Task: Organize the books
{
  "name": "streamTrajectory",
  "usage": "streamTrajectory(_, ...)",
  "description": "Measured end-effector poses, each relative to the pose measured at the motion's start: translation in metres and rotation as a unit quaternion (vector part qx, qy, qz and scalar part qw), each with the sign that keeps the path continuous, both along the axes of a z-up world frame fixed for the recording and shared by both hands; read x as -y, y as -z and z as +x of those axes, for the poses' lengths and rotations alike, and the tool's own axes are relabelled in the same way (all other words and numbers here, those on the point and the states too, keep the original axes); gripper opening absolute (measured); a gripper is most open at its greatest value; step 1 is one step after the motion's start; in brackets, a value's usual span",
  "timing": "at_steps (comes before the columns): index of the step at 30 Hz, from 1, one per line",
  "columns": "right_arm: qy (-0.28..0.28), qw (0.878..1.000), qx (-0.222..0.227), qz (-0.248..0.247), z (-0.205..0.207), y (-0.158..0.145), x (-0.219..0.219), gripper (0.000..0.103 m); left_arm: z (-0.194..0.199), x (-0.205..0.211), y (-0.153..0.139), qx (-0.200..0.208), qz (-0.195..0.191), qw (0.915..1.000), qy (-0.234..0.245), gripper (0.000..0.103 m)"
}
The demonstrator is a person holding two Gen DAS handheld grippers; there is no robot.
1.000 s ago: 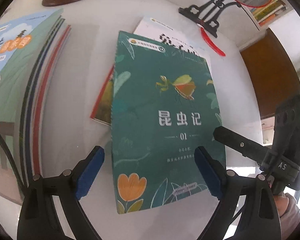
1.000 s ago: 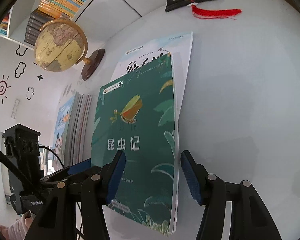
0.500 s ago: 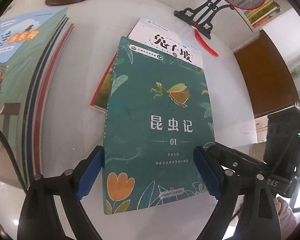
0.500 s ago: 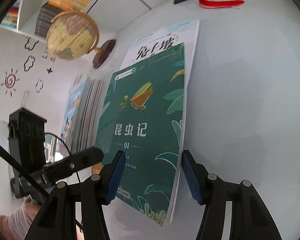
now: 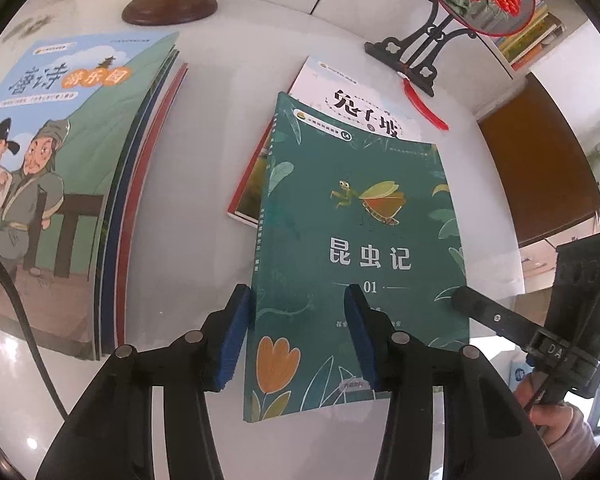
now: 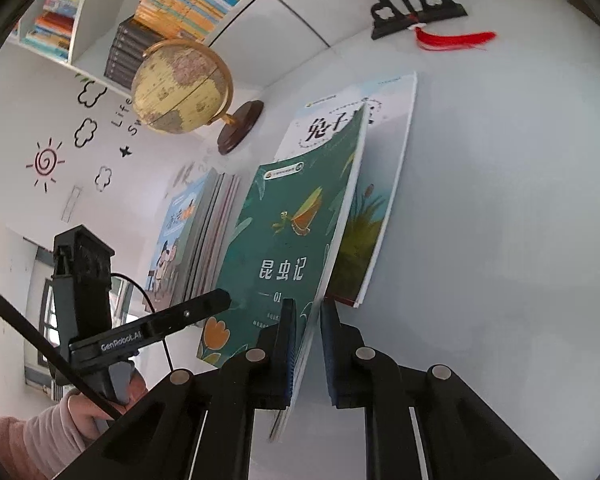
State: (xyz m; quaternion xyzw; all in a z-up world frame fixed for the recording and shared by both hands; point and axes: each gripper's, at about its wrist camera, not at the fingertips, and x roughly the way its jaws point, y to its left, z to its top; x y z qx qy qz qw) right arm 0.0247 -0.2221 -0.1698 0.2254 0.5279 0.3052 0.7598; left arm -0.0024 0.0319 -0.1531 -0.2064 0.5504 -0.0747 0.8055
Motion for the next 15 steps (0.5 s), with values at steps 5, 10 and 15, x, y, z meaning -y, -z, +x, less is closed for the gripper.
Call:
streamTrajectory(5,0.011,1.0,-0.025,-0.005,0.003,0.011,0.002,0.014,0.002,-0.001,0.002,-0.006,0.001,1.0,-0.005,0.044)
streamTrajectory(10,0.02,0.998,-0.042,0.036,0.004,0.016,0.01,0.016,0.004,0.0,0.005,-0.014,0.015,0.9998,0.0,0.044)
streamTrajectory(15,-0.003,0.996,-0.043,0.082,0.0,0.016,0.01,0.016,0.008,-0.002,0.01,-0.023,0.012,0.9997,-0.003,0.044)
